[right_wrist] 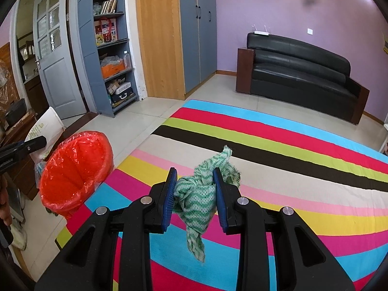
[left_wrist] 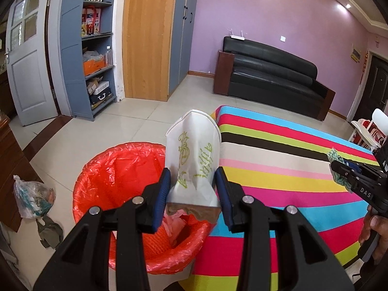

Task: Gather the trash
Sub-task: 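Carry the paper cup and green cloth over the red bin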

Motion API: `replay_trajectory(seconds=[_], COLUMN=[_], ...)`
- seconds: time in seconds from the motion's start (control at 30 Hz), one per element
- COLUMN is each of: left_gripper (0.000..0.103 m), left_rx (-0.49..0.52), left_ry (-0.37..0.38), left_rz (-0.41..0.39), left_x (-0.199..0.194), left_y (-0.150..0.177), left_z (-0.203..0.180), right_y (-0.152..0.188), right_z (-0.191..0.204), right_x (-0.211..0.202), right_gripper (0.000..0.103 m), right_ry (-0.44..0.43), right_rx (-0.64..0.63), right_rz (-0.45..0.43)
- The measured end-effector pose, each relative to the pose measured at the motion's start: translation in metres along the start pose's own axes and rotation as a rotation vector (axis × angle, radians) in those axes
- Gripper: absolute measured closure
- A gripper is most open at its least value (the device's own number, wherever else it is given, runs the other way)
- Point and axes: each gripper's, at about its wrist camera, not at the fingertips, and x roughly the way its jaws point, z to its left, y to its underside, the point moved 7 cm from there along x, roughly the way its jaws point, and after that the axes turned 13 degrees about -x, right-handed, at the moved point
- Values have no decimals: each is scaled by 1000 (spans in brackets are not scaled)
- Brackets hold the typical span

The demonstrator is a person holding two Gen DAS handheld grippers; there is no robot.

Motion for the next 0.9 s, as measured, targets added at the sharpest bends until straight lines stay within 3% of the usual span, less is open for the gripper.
replay_trajectory(seconds=[0.43,0.9], left_gripper=[66,65], left_rx=[-38,-64], left_ry=[-31,-35], left_rz=[-30,-43], left_x=[-11,-18], left_y=[-12,-14], left_z=[24,39], right_y=[-8,-47], right_z=[16,71], right_x=[-3,-4], right_gripper=[74,74], right_ry=[-7,-65], right_rx=[-33,-90], right_rz=[-12,-43])
